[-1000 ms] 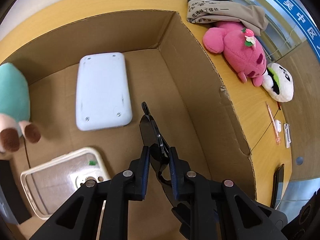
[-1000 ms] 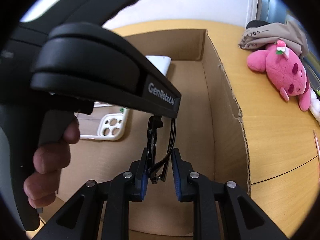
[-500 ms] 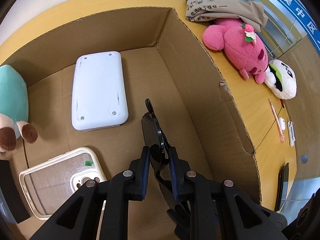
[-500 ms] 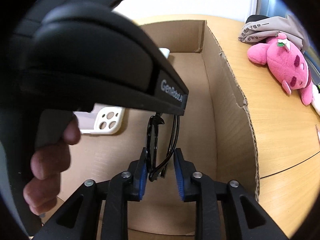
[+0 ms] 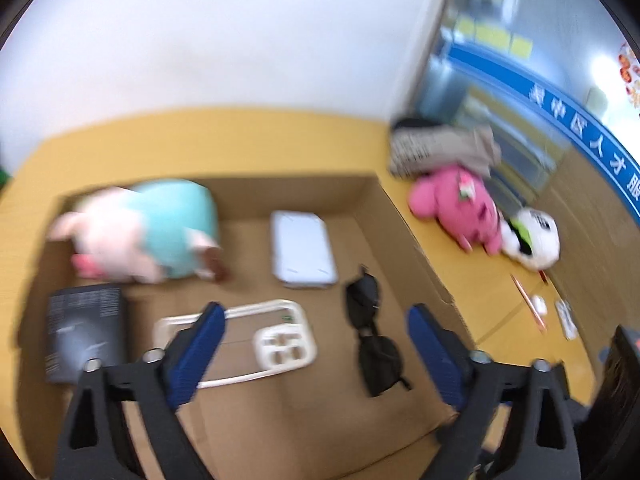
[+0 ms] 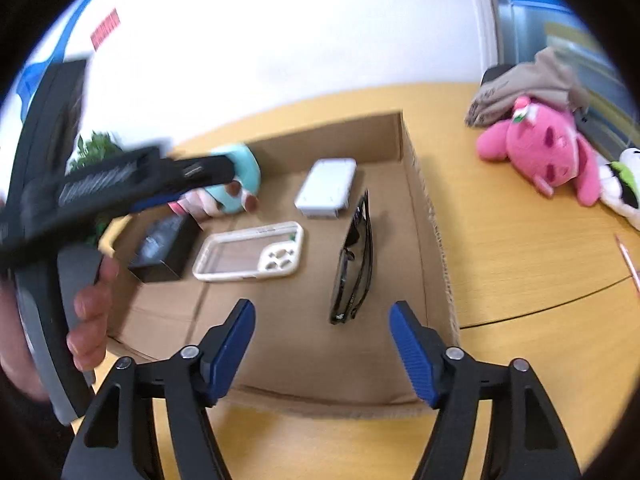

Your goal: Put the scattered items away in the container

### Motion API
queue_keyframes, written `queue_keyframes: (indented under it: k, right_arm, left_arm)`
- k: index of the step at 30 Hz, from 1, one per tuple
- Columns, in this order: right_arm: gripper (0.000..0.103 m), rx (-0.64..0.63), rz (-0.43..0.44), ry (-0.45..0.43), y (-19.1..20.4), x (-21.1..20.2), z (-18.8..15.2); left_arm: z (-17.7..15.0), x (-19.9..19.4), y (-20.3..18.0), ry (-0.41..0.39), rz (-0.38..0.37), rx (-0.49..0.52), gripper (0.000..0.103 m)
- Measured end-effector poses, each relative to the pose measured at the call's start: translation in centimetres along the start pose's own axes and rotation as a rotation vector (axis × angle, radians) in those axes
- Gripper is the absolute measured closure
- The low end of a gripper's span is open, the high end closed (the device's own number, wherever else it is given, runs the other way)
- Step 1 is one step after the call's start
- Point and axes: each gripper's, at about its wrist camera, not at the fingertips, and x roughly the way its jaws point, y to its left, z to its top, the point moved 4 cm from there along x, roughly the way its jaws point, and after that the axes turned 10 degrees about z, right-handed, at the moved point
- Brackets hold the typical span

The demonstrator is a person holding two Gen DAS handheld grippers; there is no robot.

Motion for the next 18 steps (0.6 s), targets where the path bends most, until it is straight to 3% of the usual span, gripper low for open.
queue_keyframes:
  k: [6, 10, 18]
  right_arm:
    - [0.025, -0.107, -0.017, -0.078, 3.3, -2.6, -0.5]
    - [0.025, -0.108, 0.004, -0.119, 5.4, -3.1, -1.5]
    - [0.025, -0.172, -0.012, -0.091, 7.6, -2.7, -4.1]
  left_arm:
    - [-4.5, -7.0, 3.8, -0.175, 0.142, 0.022, 0.0]
    - [-7.6, -9.9, 5.4, -0.207, 0.224, 0.015, 0.0]
    - [-11.1, -13.1, 7.3, -0.231, 0.315, -0.02, 0.0]
